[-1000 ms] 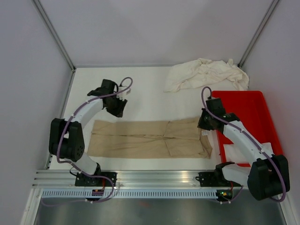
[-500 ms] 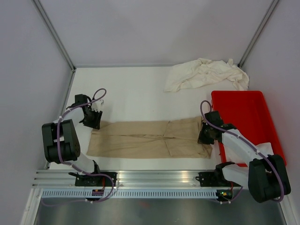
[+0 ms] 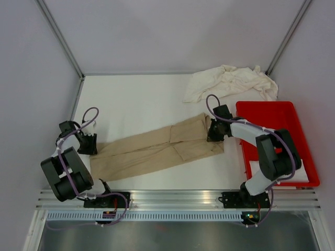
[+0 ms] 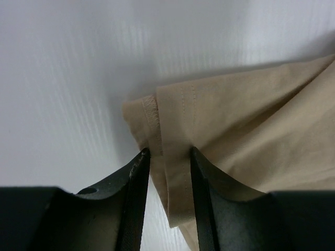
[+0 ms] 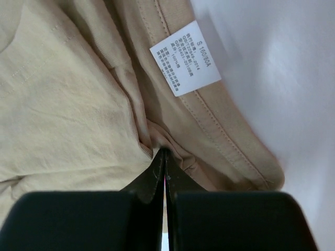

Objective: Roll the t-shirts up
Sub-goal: Fold the tshirt

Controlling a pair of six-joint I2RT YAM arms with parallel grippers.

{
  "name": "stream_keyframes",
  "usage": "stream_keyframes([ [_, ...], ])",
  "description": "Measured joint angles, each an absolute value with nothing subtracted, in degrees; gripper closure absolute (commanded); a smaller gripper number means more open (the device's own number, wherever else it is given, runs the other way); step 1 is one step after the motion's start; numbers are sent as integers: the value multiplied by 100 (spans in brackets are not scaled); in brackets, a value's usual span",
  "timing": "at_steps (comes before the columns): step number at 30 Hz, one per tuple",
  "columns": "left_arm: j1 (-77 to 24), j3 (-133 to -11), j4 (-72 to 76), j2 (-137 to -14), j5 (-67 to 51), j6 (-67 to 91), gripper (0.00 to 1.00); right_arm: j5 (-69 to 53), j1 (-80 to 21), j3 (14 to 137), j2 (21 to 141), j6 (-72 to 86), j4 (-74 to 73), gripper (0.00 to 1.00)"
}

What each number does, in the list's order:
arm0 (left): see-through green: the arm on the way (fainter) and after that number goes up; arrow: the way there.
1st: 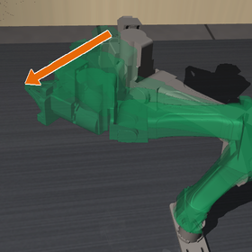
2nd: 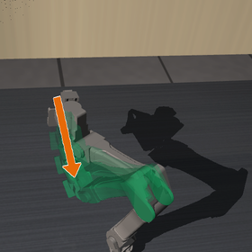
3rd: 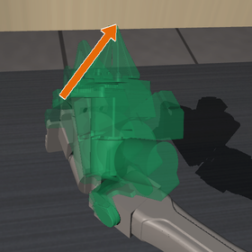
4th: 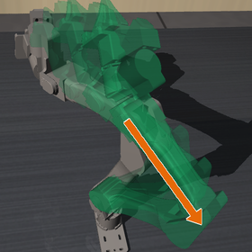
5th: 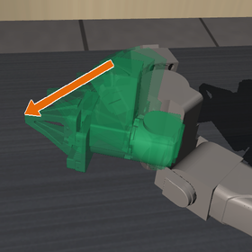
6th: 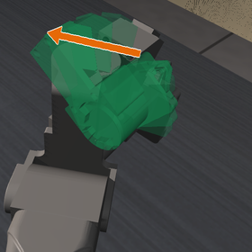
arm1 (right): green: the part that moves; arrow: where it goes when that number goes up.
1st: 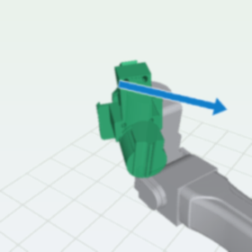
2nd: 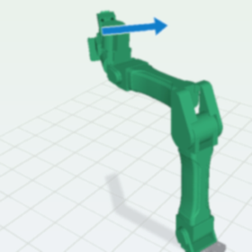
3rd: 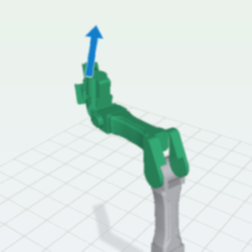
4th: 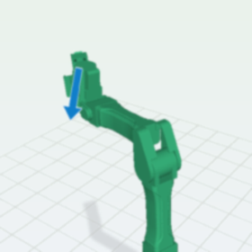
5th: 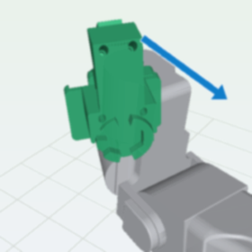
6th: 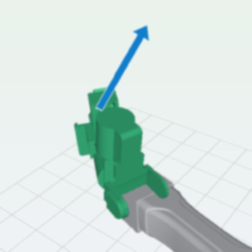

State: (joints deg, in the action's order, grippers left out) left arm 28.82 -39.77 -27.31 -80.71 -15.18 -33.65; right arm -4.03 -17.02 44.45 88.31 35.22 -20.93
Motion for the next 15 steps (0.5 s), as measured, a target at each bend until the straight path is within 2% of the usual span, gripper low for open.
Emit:
stream_keyframes([
  [11, 3990, -3861, -3857, -7183, -1470, -4051, 52, -228, -2224, 7789, 11611, 3312, -1951, 100],
  [15, 4064, -4091, -4390, -6934, -1387, -4211, 48, -121, -2300, 8759, 12189, 3175, -2220, 100],
])
